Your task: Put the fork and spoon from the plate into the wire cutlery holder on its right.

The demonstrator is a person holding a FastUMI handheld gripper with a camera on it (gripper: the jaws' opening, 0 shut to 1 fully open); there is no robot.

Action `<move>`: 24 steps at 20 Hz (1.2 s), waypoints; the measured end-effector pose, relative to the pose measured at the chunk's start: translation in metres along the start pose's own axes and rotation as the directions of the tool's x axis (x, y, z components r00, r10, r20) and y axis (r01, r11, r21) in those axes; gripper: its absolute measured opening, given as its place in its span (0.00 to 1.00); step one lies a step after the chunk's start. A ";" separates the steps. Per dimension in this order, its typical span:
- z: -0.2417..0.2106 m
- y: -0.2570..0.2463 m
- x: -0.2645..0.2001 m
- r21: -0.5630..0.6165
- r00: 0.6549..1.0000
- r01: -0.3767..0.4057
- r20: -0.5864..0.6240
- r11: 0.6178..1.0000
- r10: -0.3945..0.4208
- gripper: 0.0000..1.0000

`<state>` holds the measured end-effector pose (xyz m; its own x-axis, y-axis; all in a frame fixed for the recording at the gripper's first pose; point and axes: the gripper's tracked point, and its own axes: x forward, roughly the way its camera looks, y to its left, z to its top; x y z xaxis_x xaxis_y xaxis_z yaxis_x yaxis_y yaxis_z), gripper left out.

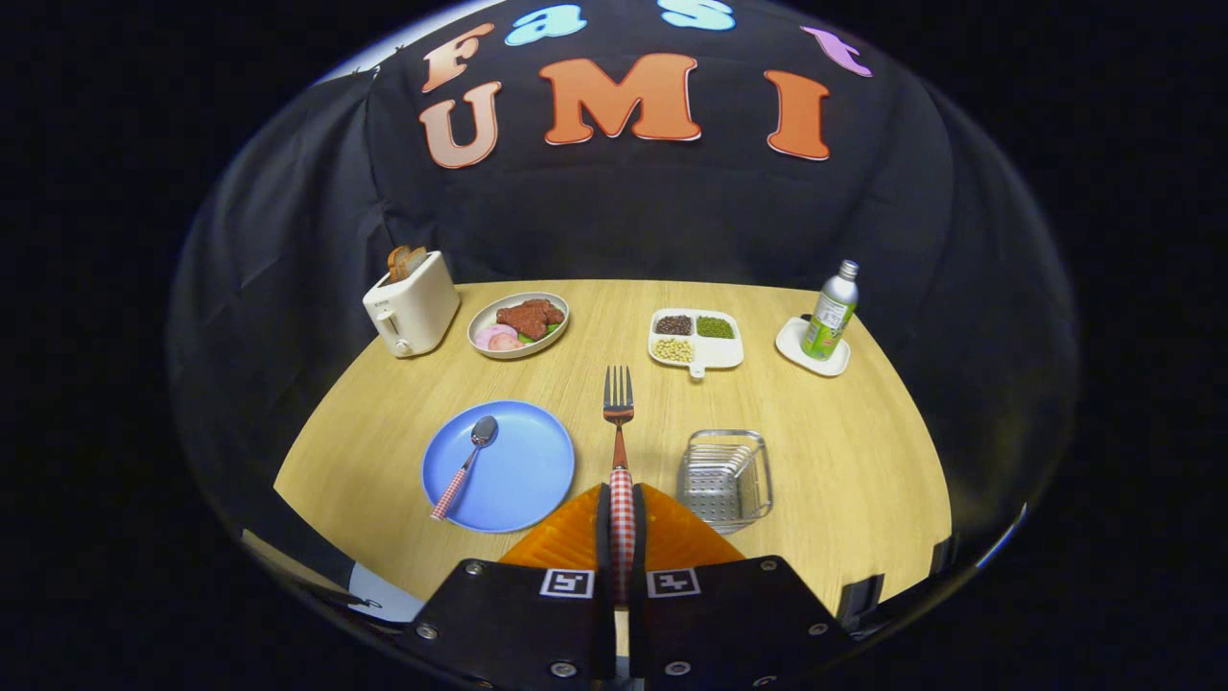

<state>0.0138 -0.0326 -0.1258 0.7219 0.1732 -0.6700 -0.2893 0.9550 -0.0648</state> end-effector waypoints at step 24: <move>-0.044 -0.076 0.043 -0.242 0.830 -0.095 -0.554 0.966 -0.058 0.06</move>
<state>0.0390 -0.1079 -0.1819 0.2675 -0.0446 -0.9625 -0.5003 0.8473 -0.1783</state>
